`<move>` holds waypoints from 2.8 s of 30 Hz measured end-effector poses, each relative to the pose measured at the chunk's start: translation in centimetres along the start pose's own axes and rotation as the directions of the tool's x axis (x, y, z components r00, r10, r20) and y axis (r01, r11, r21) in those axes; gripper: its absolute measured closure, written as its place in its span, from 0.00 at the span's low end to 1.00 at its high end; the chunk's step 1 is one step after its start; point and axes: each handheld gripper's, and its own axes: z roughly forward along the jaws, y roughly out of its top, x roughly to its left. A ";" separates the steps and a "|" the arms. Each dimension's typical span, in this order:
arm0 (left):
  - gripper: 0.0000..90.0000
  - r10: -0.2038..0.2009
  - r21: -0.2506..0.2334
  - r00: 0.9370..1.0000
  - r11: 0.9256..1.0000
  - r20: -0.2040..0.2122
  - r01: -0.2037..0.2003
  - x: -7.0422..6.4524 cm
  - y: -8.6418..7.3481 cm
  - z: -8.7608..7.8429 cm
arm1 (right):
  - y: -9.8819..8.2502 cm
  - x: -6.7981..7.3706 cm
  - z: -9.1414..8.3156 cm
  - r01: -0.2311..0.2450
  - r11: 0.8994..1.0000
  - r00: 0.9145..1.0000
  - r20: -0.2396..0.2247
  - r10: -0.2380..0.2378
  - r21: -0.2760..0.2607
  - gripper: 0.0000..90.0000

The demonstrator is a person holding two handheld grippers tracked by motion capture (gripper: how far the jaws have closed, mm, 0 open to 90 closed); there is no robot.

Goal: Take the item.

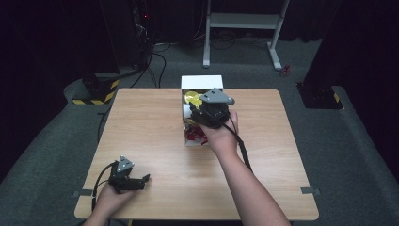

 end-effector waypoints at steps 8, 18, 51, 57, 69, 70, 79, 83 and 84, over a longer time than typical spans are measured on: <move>0.07 0.001 0.001 1.000 1.000 -0.001 -0.001 0.0 0.0 0.0 | 0.4 0.0 -1.1 0.002 0.999 1.000 -0.006 -0.002 -0.035 0.42; 0.07 0.002 0.001 1.000 1.000 -0.002 -0.002 0.0 0.0 0.0 | 0.7 -0.1 -2.5 0.005 0.998 1.000 -0.017 -0.006 -0.063 0.42; 0.07 -0.002 0.000 1.000 1.000 -0.001 0.002 -0.1 0.0 0.0 | -1.8 -0.8 -7.5 -0.011 0.996 0.999 -0.031 0.009 -0.093 0.42; 0.07 -0.003 0.000 1.000 1.000 0.000 0.003 -0.1 0.0 0.0 | -3.1 -0.7 -8.9 -0.013 0.995 0.999 -0.038 0.009 -0.101 0.42; 0.07 -0.007 -0.004 1.000 1.000 0.003 0.007 -0.1 0.0 0.1 | -5.7 -0.6 -10.1 0.003 0.993 0.999 -0.046 -0.009 -0.114 0.42; 0.07 -0.006 -0.005 1.000 1.000 0.002 0.006 -0.1 0.1 0.1 | -6.1 -0.6 -10.2 0.004 0.993 0.999 -0.045 -0.010 -0.119 0.42; 0.07 -0.012 -0.005 1.000 1.000 -0.012 0.012 -0.2 0.0 0.1 | -8.9 -0.6 -10.4 0.019 0.993 0.998 -0.055 -0.026 -0.116 0.42; 0.05 -0.012 0.000 1.000 1.000 -0.016 0.012 -0.2 0.1 0.2 | -10.0 -0.9 -10.3 0.013 0.994 0.998 -0.058 -0.019 -0.110 0.42; 0.04 -0.014 0.002 1.000 1.000 -0.020 0.014 -0.3 0.1 0.2 | -10.7 -1.5 -10.2 0.006 0.995 0.998 -0.064 -0.012 -0.100 0.42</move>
